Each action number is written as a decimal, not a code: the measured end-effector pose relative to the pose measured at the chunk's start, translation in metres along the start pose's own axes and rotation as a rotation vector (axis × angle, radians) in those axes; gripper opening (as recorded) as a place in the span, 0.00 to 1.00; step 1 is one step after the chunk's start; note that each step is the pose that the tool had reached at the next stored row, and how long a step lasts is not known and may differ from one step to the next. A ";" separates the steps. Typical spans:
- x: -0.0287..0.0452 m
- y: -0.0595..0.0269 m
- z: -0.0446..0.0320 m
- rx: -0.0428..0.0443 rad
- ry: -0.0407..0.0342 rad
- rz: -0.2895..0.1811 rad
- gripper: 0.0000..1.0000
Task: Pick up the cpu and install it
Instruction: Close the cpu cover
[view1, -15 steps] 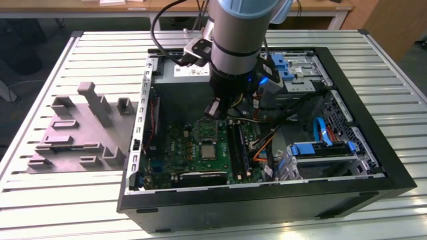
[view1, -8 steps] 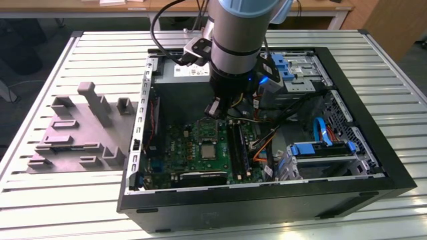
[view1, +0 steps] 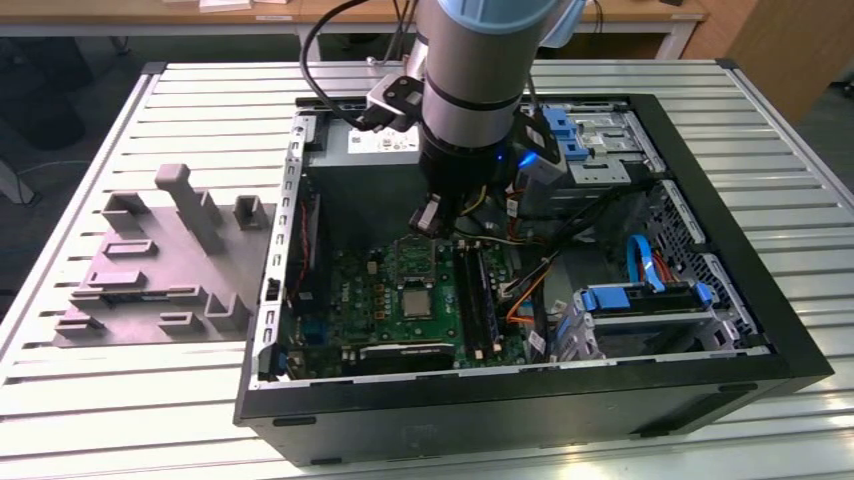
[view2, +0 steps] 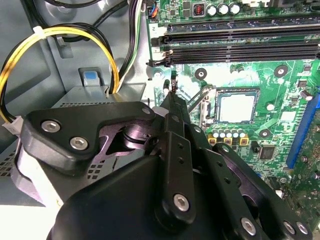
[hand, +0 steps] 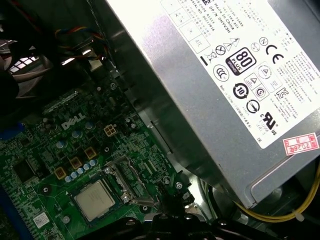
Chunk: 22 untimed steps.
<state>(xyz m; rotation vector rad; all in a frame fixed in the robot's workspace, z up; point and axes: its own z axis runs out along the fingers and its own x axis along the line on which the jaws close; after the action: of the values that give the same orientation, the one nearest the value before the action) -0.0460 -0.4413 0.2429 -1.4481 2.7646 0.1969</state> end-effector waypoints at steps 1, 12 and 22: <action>0.0000 0.0000 -0.0001 -0.0001 0.0001 -0.001 0.11; 0.0006 0.0014 -0.0023 -0.0012 0.0016 -0.016 0.11; 0.0006 0.0015 -0.0032 -0.0017 0.0025 -0.023 0.11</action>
<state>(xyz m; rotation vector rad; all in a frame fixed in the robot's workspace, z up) -0.0473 -0.4413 0.2462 -1.4812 2.7487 0.1972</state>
